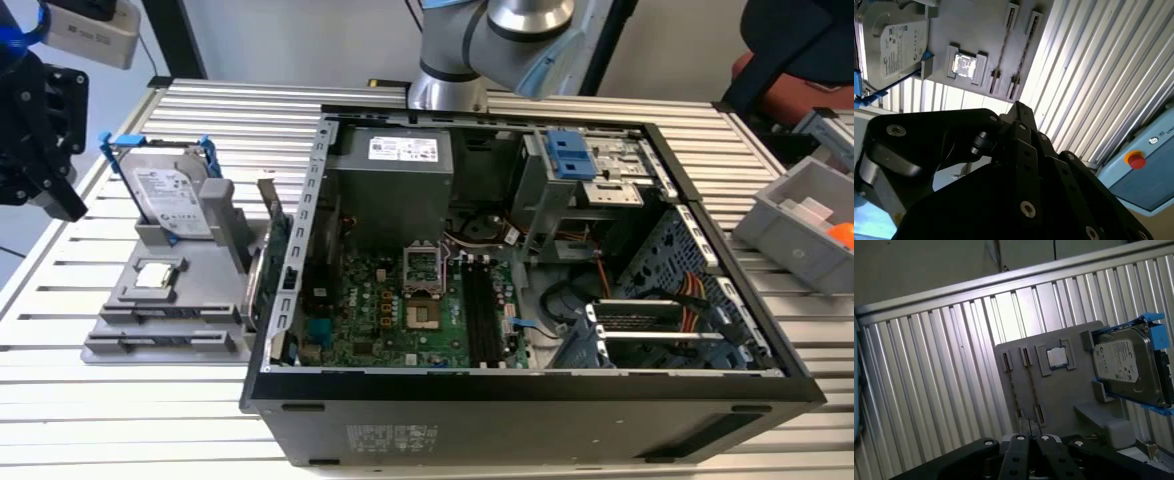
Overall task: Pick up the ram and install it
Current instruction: 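Pick up the ram and move it above insertion slot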
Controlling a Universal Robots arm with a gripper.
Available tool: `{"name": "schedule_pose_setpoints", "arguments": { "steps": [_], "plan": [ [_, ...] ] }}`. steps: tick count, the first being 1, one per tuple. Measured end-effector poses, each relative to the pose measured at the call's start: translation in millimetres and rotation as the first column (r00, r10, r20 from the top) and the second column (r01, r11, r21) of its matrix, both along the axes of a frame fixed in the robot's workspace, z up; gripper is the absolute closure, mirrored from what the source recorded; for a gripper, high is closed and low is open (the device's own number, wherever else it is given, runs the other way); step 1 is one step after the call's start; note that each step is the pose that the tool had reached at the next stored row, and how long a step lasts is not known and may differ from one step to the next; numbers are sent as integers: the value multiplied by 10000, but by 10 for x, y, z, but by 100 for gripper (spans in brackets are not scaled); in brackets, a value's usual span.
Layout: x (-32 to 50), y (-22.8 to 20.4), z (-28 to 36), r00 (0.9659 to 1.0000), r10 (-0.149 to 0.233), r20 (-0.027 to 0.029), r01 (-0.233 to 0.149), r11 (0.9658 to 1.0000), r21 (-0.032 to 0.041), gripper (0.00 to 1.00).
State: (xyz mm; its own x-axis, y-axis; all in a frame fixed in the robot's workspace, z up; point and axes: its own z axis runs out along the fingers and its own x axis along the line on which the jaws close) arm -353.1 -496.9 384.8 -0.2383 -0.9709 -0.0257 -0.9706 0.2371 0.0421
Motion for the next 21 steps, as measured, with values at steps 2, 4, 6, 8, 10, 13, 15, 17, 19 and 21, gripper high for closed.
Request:
{"name": "schedule_pose_setpoints", "arguments": {
  "steps": [2, 4, 6, 8, 10, 13, 15, 17, 19, 21],
  "plan": [
    [0, 1, 0, 9998, 220, 0, -220, 9998, 0, 100],
    [0, 2, 0, 9989, 465, 0, -465, 9989, 0, 100],
    [0, 3, 0, 9973, 736, -1, -736, 9973, -1, 100],
    [0, 4, -1, 9949, 1010, 1, -1010, 9949, 1, 100],
    [0, 4, -2, 9913, 1318, 1, -1318, 9913, 0, 100],
    [0, 6, -2, 9834, 1812, 0, -1812, 9834, 0, 100],
    [0, 6, -2, 9771, 2130, -1, -2130, 9771, -1, 100],
    [0, 7, -2, 9696, 2447, -1, -2447, 9696, -1, 100],
    [0, 8, -3, 9611, 2763, 0, -2763, 9611, 0, 100],
    [0, 8, -4, 9520, 3060, 1, -3060, 9520, 0, 100]
  ]
}}
